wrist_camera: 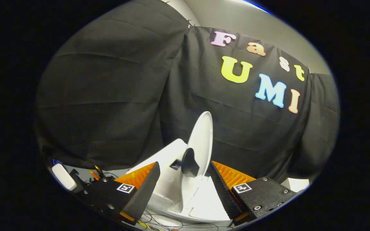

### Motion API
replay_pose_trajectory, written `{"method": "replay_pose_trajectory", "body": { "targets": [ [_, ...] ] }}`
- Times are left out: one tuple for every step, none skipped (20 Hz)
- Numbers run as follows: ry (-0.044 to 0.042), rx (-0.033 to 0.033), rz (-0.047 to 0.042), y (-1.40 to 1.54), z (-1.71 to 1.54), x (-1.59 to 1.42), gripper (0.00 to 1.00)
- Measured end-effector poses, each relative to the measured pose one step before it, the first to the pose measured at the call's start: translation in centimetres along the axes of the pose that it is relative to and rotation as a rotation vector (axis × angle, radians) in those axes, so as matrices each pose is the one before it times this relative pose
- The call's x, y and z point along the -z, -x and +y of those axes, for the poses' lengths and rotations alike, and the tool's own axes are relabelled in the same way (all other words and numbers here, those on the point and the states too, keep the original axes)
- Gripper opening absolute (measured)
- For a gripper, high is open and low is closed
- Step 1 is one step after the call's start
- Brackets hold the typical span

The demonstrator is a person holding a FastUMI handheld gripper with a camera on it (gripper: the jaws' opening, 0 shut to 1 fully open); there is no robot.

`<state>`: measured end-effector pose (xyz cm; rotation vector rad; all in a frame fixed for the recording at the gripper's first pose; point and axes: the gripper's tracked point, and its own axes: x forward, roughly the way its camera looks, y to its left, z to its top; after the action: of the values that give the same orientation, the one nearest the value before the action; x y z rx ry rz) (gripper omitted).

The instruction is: Open the toilet lid.

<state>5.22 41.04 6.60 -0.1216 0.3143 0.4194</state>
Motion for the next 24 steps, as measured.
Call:
{"method": "replay_pose_trajectory", "body": {
  "targets": [
    [-0.03016,-0.02555,-0.02892,0.859,-0.079,-0.793,0.95],
    [-0.03301,-0.01642,-0.03245,1.023,-0.263,-0.995,0.95],
    [-0.03944,-0.01119,-0.03831,0.977,-0.450,-1.126,0.95],
    [-0.04409,-0.01148,-0.04277,0.845,-0.480,-1.185,0.95],
    [-0.04082,-0.00758,-0.04416,0.910,-0.680,-1.405,0.95],
    [-0.03200,0.00337,-0.04508,0.830,-0.946,-1.336,0.95],
    [-0.02159,0.01489,-0.03802,0.746,-1.405,-1.419,0.95],
    [-0.01233,0.02285,-0.02510,0.628,-1.827,-0.969,0.95],
    [-0.00997,0.02403,-0.02152,0.439,-1.909,-0.948,0.95],
    [-0.01191,0.02171,-0.02170,0.456,-1.954,-0.757,0.95],
    [-0.00761,0.02591,-0.01128,-0.022,-2.086,-0.590,0.95],
    [-0.00386,0.03252,-0.01338,0.306,-2.159,-0.493,0.95],
    [-0.00076,0.03132,-0.01756,0.089,-2.390,-0.515,0.95],
    [-0.00331,0.02851,-0.01553,0.181,-2.258,-0.331,0.95],
    [-0.00278,0.03035,-0.00866,-0.166,-2.412,-0.131,0.95],
    [-0.00189,0.02980,0.00010,-0.018,-2.448,0.122,0.95],
    [-0.00595,0.02726,-0.00201,0.012,-2.389,0.091,0.95],
    [-0.00678,0.02604,-0.00436,0.005,-2.273,0.003,0.95],
    [-0.00228,0.02721,-0.00886,0.064,-2.361,-0.162,0.95],
    [0.00427,0.02979,-0.00849,-0.069,-2.496,-0.098,0.95],
    [0.00942,0.03114,-0.00488,-0.088,-2.269,-0.004,0.95],
    [0.01066,0.02788,-0.00280,-0.108,-2.288,0.047,0.95],
    [0.01006,0.02671,0.00057,-0.137,-2.034,0.213,0.95],
    [0.00966,0.02051,-0.00190,-0.145,-1.762,0.238,0.95]
  ]
}}
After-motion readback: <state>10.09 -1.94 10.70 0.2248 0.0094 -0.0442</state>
